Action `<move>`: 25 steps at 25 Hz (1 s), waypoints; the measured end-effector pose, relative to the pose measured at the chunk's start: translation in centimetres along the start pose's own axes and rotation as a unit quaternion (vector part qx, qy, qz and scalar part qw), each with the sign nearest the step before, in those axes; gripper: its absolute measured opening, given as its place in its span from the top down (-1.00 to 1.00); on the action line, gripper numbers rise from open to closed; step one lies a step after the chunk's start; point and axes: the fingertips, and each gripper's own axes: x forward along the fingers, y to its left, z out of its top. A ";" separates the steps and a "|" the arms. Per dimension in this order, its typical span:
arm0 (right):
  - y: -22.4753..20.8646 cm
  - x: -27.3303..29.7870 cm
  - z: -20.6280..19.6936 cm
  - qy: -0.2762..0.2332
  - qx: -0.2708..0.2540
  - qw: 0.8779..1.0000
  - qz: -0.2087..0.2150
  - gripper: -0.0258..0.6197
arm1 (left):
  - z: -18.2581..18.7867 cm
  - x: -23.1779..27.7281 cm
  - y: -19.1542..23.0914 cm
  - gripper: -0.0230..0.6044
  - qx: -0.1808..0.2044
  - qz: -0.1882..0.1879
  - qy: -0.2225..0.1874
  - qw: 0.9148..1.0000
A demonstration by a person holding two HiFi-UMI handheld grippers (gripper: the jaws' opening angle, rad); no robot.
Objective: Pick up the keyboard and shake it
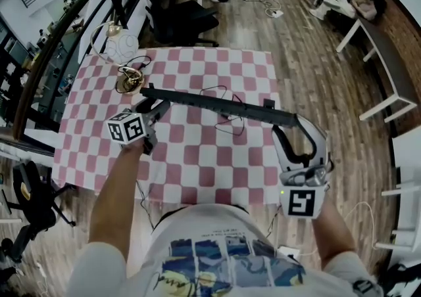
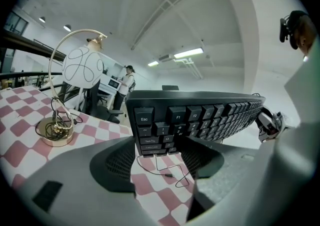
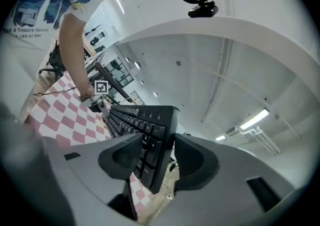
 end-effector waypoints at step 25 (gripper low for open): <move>-1.8 -1.1 3.1 -0.028 -0.024 0.999 -0.011 0.30 | 2.8 -0.8 -2.0 0.04 0.009 -0.014 -0.031 0.999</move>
